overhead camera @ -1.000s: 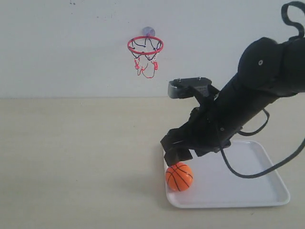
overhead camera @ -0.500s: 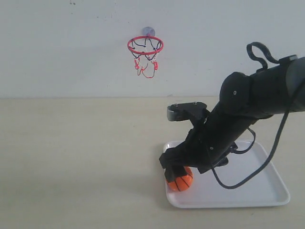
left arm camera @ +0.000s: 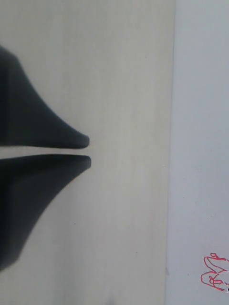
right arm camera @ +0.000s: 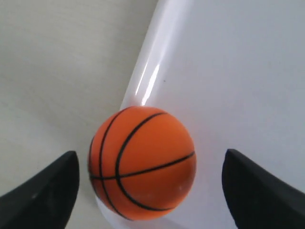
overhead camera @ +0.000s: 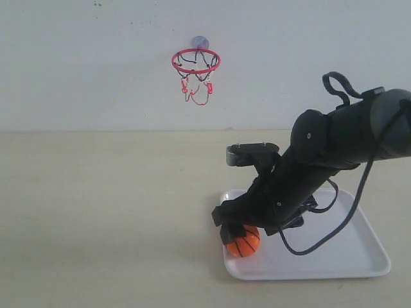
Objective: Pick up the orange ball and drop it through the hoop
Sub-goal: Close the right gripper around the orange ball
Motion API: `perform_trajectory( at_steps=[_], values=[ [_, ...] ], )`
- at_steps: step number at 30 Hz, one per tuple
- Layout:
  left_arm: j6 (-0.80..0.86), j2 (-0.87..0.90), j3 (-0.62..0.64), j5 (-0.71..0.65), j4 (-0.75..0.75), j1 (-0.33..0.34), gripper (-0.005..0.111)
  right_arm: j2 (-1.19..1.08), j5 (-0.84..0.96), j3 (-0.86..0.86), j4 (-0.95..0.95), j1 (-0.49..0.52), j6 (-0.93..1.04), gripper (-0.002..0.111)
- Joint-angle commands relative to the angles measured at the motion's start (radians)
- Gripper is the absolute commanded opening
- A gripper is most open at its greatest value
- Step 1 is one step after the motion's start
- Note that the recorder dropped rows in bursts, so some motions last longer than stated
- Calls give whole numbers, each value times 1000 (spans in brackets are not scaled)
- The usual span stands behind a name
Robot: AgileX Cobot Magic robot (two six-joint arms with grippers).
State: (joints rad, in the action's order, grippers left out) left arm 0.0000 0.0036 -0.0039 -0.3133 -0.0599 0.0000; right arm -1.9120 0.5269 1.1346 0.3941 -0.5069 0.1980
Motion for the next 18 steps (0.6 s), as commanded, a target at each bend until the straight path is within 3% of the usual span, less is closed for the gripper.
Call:
perform_trajectory(
  at_steps=[1,7,9,13,17,18],
  values=[
    [-6,-4,4,-2,-8,0,4,5,-15,6,3,-3,-11,77],
    [-6,-4,4,-2,-8,0,4,5,-18,6,22,-3,-16,77],
    [-6,-4,4,-2,-8,0,4,5,-16,6,28,-3,-16,72],
    [-6,-4,4,-2,-8,0,4,5,-10,6,38,-3,-18,40],
    [-6,-4,4,-2,-8,0,4,5,3,6,38,-3,-18,0],
    [-6,-4,4,-2,-8,0,4,5,3,6,38,-3,-20,0]
  ],
)
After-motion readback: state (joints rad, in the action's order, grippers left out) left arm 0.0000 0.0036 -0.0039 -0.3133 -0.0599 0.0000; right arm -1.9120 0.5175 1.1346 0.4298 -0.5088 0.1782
